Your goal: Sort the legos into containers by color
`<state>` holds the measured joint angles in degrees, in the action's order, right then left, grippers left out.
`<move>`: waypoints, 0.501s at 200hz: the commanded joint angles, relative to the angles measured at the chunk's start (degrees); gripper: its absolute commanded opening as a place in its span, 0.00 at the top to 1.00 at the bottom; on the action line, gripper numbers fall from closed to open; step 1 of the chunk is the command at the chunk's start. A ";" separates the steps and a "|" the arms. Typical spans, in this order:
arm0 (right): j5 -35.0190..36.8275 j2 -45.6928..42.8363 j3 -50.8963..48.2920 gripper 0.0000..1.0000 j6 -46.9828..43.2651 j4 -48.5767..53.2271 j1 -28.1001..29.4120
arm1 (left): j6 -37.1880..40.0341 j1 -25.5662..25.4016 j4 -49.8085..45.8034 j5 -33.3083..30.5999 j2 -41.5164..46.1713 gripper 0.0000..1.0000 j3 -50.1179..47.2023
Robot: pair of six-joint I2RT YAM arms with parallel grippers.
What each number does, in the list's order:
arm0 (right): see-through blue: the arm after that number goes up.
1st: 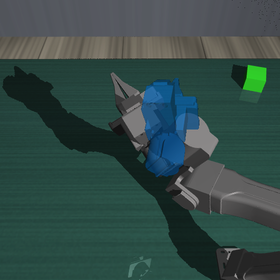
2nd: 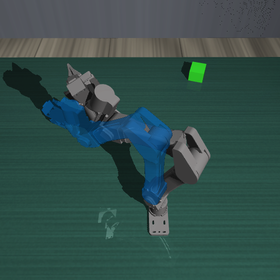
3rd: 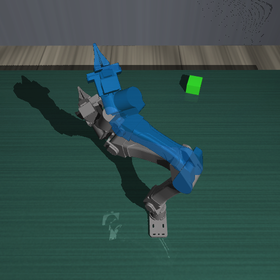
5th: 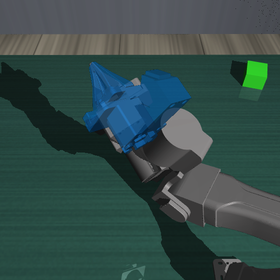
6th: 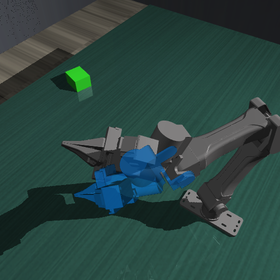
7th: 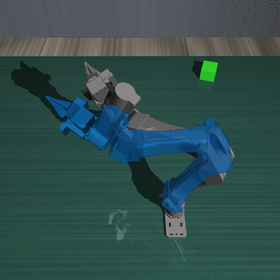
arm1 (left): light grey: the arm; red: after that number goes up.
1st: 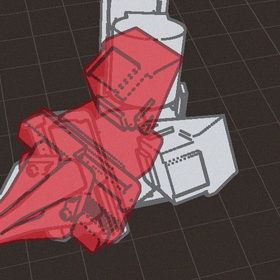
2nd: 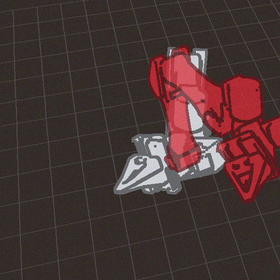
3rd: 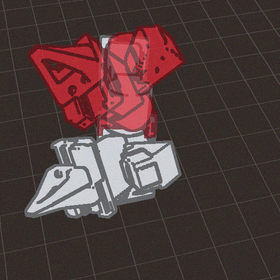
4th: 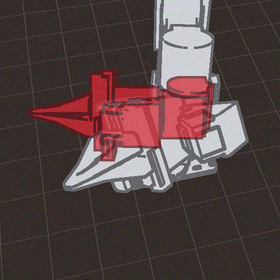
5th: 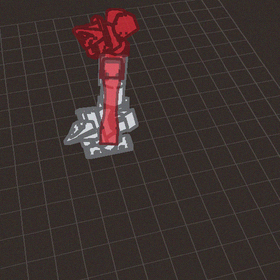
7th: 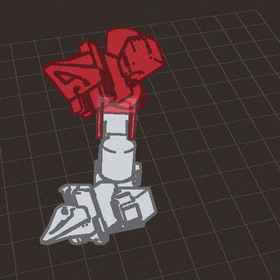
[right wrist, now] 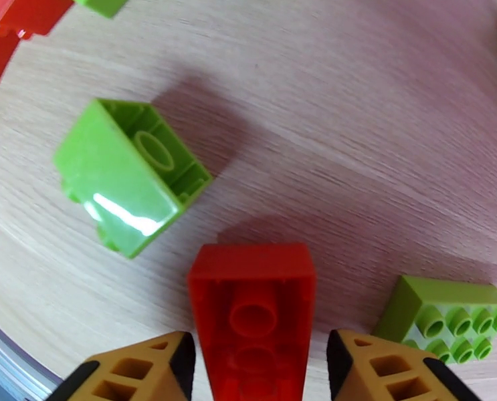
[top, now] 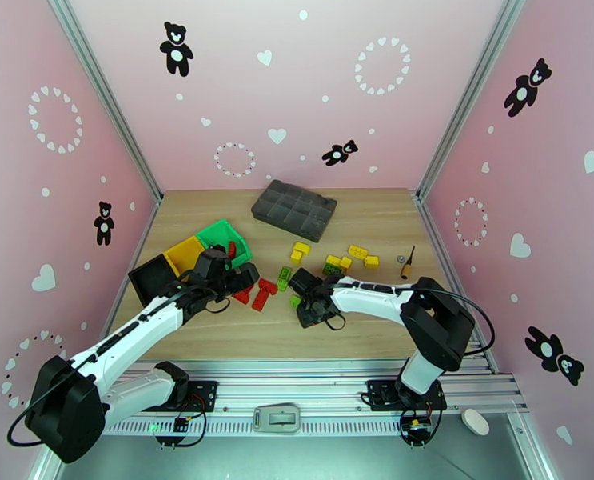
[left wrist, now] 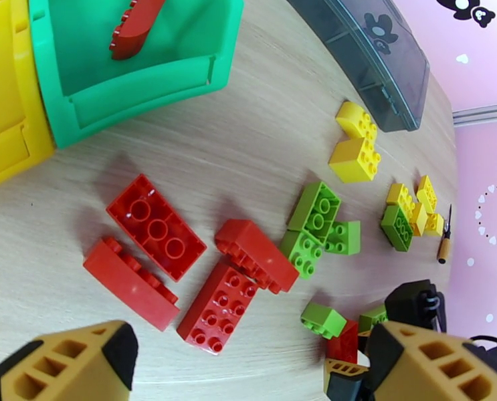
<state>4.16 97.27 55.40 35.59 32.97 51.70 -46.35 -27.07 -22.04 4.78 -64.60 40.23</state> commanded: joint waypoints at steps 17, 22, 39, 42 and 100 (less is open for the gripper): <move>0.31 0.88 -0.15 0.58 0.29 -0.51 0.33 | -0.27 0.42 1.58 1.46 -0.85 0.03 -0.77; 0.42 0.53 -0.03 0.60 0.27 -0.25 0.29 | -0.27 0.39 1.72 1.66 -0.96 0.04 -0.76; 1.14 -1.26 0.47 0.68 0.12 0.92 0.29 | -0.54 0.43 2.73 2.60 -1.42 0.04 -0.60; 1.19 -1.62 0.64 0.68 0.08 1.21 0.25 | -0.51 0.46 3.02 2.81 -1.55 0.05 -0.54; -3.53 -6.49 6.42 0.76 -2.30 2.33 0.28 | -1.59 4.25 8.74 10.77 -5.41 0.05 2.25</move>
<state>3.62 93.21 57.32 34.94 35.00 51.75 -47.22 -24.75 -17.19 10.48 -68.25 40.27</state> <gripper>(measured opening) 0.341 0.949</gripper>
